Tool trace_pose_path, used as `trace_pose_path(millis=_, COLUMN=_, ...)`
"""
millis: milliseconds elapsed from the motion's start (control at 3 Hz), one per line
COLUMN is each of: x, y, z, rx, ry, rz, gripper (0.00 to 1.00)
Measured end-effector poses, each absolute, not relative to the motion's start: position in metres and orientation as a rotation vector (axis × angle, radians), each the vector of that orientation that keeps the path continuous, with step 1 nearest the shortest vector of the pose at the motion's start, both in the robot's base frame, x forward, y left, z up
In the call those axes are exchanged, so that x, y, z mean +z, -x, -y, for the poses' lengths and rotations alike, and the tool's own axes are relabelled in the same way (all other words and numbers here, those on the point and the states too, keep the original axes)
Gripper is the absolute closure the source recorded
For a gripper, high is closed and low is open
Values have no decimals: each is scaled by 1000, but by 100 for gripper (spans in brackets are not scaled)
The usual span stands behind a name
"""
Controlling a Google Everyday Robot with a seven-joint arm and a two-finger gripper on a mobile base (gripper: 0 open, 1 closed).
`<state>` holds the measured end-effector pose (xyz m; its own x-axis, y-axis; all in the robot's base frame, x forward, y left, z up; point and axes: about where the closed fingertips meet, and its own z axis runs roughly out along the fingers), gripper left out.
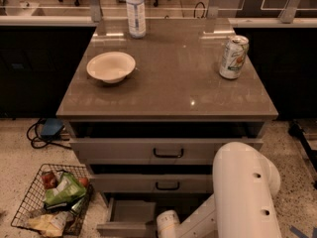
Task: Open bottom drawer
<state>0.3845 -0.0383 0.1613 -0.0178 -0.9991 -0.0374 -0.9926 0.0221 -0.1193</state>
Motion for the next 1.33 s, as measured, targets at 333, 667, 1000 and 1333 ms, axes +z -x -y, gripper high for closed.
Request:
trace_pose_path(millis=333, x=166, y=-367, z=40, rx=-130, ry=2102, rz=-2173, gripper=100)
trace_pose_path(millis=667, x=162, y=-366, z=41, rx=-134, ry=2102, rz=-2173, gripper=100)
trace_pose_path(millis=1000, x=165, y=-352, z=42, rx=-168, ry=2105, rz=-2171, gripper=100)
trace_pose_path(millis=1333, x=162, y=-352, z=42, rx=-168, ry=2105, rz=-2171, gripper=100)
